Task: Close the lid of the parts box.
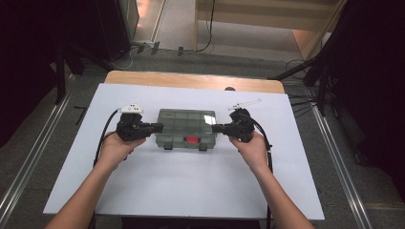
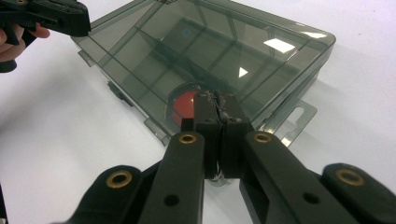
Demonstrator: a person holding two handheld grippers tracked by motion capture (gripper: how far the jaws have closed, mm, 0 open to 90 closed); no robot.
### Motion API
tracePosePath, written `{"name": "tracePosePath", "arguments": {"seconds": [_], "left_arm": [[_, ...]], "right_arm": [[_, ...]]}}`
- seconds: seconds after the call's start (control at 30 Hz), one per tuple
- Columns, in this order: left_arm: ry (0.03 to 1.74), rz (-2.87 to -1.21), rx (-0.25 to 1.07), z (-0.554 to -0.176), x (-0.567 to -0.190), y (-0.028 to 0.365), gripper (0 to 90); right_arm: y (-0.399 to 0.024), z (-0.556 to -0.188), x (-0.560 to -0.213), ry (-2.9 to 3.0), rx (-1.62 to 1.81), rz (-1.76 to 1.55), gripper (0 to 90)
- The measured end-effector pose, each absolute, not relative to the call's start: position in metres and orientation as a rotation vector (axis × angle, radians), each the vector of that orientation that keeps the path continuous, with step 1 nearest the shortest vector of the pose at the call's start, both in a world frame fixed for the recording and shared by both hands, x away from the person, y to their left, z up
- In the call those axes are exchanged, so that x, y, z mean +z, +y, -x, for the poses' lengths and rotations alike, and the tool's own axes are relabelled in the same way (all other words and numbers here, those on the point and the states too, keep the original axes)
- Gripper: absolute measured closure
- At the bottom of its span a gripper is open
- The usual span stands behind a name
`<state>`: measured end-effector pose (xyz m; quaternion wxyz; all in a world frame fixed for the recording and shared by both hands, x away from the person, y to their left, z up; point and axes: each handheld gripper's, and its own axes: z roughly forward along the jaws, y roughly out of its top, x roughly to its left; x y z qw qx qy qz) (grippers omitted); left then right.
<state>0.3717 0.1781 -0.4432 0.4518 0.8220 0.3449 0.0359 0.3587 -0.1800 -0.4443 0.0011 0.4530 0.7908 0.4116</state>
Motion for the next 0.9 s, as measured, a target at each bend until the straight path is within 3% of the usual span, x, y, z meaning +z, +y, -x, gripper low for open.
{"name": "tracePosePath", "arguments": {"seconds": [0.9], "left_arm": [[0.871, -2.063, 0.064, -0.375, -0.466, 0.179, 85.8]], "right_arm": [[-0.17, -0.364, -0.47, 2.512, 1.253, -1.427, 89.1]]}}
